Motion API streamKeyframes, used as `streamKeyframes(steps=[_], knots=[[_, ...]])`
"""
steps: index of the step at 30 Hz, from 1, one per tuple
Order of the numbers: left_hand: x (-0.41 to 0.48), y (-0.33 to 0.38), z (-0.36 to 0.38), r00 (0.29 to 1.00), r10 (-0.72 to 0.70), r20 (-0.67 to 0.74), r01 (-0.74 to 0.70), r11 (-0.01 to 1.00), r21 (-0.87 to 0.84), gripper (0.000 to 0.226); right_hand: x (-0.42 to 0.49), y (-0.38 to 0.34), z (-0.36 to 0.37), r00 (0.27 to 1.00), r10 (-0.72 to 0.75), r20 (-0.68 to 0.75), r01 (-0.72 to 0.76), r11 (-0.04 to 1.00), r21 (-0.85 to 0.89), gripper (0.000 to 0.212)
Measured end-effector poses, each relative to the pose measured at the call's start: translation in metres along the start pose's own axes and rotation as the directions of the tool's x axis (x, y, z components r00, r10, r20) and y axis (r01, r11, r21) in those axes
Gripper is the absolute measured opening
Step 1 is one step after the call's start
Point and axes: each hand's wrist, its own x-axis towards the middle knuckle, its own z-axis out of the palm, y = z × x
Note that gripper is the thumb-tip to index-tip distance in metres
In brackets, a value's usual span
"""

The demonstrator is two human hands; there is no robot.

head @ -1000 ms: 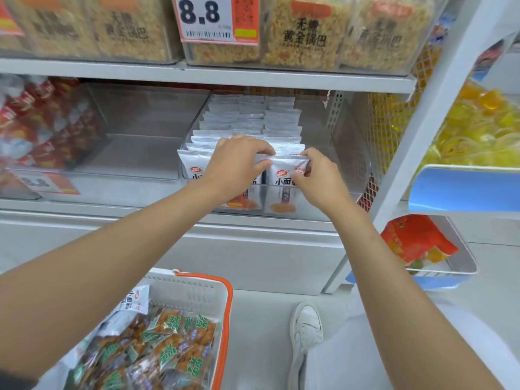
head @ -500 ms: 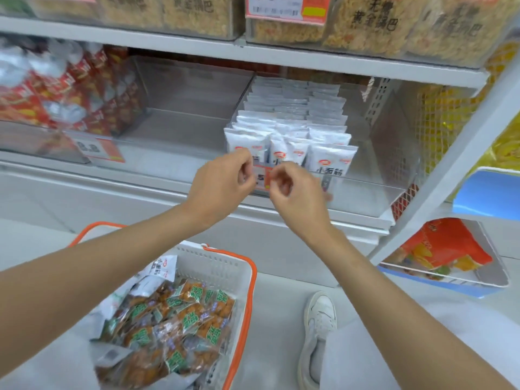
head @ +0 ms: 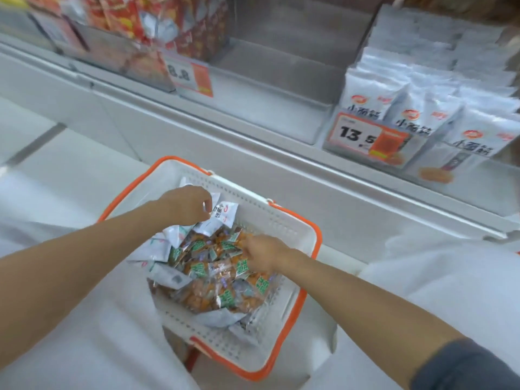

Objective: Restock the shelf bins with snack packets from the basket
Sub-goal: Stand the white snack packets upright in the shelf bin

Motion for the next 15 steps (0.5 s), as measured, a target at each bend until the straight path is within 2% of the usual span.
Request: streamKeyframes(steps=[3,7,8,11,14,15], knots=[[0.0,-0.009,0.011,1.0,-0.021,0.022,0.02,0.998,0.052,0.014,0.02,-0.008,0.04,0.977,-0.039,0.208,0.046,0.998,-0.031,0.023],[-0.007,-0.015,0.026,0.995,-0.009,0.101,0.0,0.996,0.095,0.019,0.027,-0.019,0.082,0.943,-0.056,0.327,0.071,0.997,-0.033,0.027],[-0.009,-0.016,0.028,0.994,-0.003,0.113,-0.009,0.994,0.106,0.018,0.026,-0.02,0.089,0.935,-0.063,0.35,0.079,0.996,-0.032,0.023],[-0.012,-0.015,0.035,0.988,0.02,0.15,-0.041,0.99,0.138,0.017,0.022,-0.026,0.102,0.915,-0.11,0.387,0.129,0.991,-0.024,0.017],[-0.013,-0.007,0.037,0.978,0.034,0.204,-0.069,0.984,0.165,0.024,0.014,-0.036,0.109,0.926,-0.127,0.356,0.163,0.984,-0.072,0.042],[-0.012,-0.005,0.037,0.976,0.04,0.216,-0.076,0.984,0.161,0.025,0.012,-0.039,0.111,0.933,-0.134,0.333,0.173,0.981,-0.089,0.043]])
